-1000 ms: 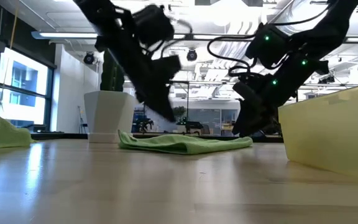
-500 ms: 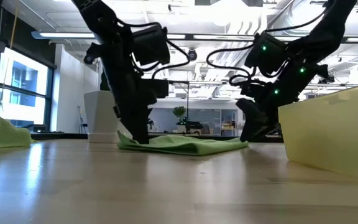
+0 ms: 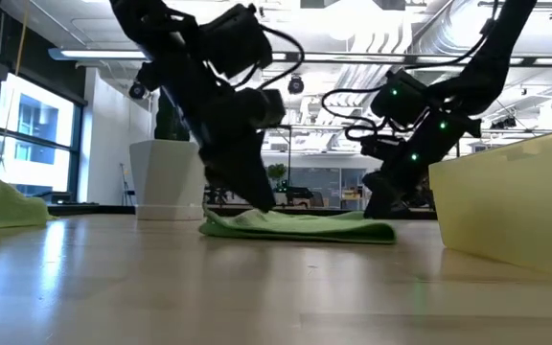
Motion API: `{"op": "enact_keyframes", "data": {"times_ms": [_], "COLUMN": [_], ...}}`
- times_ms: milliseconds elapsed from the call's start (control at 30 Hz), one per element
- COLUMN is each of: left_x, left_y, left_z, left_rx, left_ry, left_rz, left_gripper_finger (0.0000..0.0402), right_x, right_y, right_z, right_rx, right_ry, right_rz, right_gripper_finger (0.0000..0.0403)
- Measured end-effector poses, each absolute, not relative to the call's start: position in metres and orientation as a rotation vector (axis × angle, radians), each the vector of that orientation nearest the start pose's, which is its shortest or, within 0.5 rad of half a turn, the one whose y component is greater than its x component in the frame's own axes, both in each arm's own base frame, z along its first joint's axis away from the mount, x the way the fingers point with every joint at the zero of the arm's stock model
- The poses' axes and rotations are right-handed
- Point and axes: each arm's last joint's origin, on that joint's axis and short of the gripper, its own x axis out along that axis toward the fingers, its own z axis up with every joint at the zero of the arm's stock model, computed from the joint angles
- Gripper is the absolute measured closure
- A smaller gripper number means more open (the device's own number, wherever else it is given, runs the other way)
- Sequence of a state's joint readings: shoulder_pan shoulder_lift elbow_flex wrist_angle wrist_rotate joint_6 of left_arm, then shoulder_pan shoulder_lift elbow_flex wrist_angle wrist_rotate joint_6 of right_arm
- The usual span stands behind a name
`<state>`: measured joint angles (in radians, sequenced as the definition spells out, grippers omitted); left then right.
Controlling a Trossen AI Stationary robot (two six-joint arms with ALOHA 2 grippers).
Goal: Roll microfiber towels into tight, uniform cylinder then place into a basket
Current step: Fold the green towel
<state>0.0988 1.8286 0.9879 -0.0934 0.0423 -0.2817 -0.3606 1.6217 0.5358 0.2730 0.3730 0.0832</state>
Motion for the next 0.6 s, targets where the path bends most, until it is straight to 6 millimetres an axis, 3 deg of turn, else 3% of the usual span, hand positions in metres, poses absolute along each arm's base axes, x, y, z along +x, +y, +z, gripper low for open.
{"op": "enact_keyframes", "data": {"times_ms": [167, 400, 600], "left_x": [0.354, 0.343, 0.341], "left_y": [0.036, 0.041, 0.049], "left_z": [0.154, 0.164, 0.161], "left_rx": [-0.166, 0.082, 0.107], "left_ry": [0.926, 1.149, 1.177], "left_rz": [0.140, -0.006, -0.020], "left_gripper_finger": [0.0275, 0.0275, 0.0275], "right_x": [0.247, 0.255, 0.259], "right_y": [-0.091, -0.043, -0.019], "right_z": [0.129, 0.147, 0.136], "right_rx": [0.060, 0.057, -0.005], "right_ry": [0.743, 0.696, 0.741], "right_rz": [-0.604, -0.208, -0.251], "right_gripper_finger": [0.0270, 0.0270, 0.0270]}}
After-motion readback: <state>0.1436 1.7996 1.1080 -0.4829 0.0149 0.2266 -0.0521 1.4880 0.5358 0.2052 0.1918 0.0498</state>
